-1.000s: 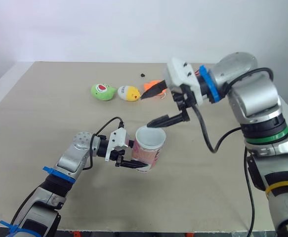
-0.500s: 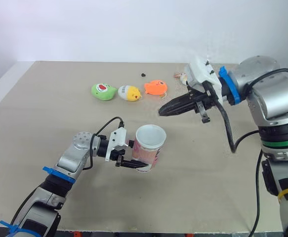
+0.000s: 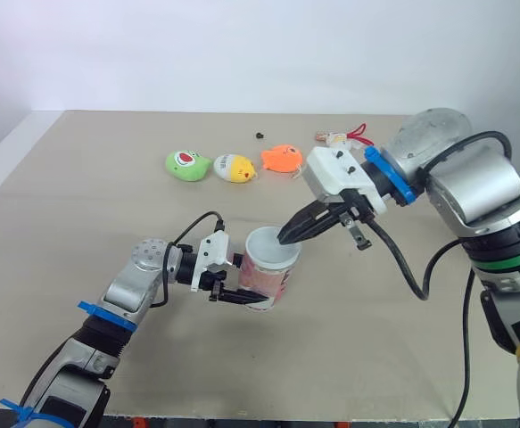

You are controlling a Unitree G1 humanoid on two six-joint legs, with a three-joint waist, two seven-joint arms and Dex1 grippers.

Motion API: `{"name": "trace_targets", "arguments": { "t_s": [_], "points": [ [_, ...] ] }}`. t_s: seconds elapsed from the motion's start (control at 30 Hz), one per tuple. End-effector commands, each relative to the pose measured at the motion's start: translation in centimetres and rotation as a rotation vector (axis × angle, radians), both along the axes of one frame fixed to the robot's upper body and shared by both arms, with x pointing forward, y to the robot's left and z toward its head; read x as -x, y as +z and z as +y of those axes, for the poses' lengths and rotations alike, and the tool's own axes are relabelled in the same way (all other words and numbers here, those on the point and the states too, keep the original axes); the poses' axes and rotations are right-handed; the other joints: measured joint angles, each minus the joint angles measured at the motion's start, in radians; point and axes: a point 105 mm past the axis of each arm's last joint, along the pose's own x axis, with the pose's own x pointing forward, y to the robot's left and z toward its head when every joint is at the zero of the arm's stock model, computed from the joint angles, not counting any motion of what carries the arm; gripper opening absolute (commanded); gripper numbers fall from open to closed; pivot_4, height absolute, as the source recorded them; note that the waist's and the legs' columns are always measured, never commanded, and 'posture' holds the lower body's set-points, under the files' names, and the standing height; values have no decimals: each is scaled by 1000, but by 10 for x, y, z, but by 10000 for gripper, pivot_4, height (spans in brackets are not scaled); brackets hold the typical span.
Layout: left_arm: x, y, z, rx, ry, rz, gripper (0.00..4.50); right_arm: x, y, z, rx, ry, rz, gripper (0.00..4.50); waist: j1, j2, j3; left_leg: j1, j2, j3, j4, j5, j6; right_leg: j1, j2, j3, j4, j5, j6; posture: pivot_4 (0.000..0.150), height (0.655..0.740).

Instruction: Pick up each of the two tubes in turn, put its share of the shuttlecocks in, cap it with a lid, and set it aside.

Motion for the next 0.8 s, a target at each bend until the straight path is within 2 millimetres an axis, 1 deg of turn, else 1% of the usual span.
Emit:
{"name": "trace_targets", "arguments": {
  "t_s": [0.03, 0.1, 0.17, 0.33, 0.43, 0.5, 0.67, 0.8],
  "points": [
    [-5, -10, 7, -23, 66, 22, 27539, 12, 13, 5, 3, 98, 30, 606, 0, 0, 0, 0, 0, 0, 0, 0, 0, 0, 0, 0, 0, 0, 0, 1500, 7400],
    [-5, -10, 7, -23, 68, 22, 27539, 15, 21, 9, -22, 115, 44, 606, 0, 0, 0, 0, 0, 0, 0, 0, 0, 0, 0, 0, 0, 0, 0, 1500, 7400],
    [-4, -10, 8, -23, 71, 22, 27539, 17, 25, 10, -30, 133, 51, 606, 0, 0, 0, 0, 0, 0, 0, 0, 0, 0, 0, 0, 0, 0, 0, 1500, 7400],
    [-4, -11, 9, -24, 74, 22, 27539, 20, 25, 11, -11, 158, 48, 606, 1, 0, 0, 0, 2, 0, 1, 0, 0, 0, -1, 0, 0, 0, 0, 1500, 7400],
    [-3, -11, 9, -23, 74, 22, 27539, 17, 14, 9, 47, 162, 17, 606, 1, 0, 0, 0, 2, 0, 1, 0, 0, 0, 0, 0, 0, 0, 0, 1500, 7400],
    [-3, -11, 9, -23, 74, 22, 27539, 10, 2, 6, 107, 156, -32, 606, 1, 0, 0, 0, 2, 0, 1, 0, 0, 0, 0, 0, 0, 0, 0, 1500, 7400],
    [-2, -12, 10, -24, 74, 24, 27539, 9, -8, 4, 163, 184, -71, 606, 1, 0, 0, 0, 1, 0, 1, 0, 0, 0, 0, 0, 0, 0, 0, 1500, 7400],
    [-2, -12, 11, -26, 77, 24, 27539, 9, -19, 3, 218, 220, -87, 606, 1, 0, 0, 0, 1, 0, 1, 0, 0, 1, 0, 0, 0, 0, 0, 1500, 7400]
  ]
}}
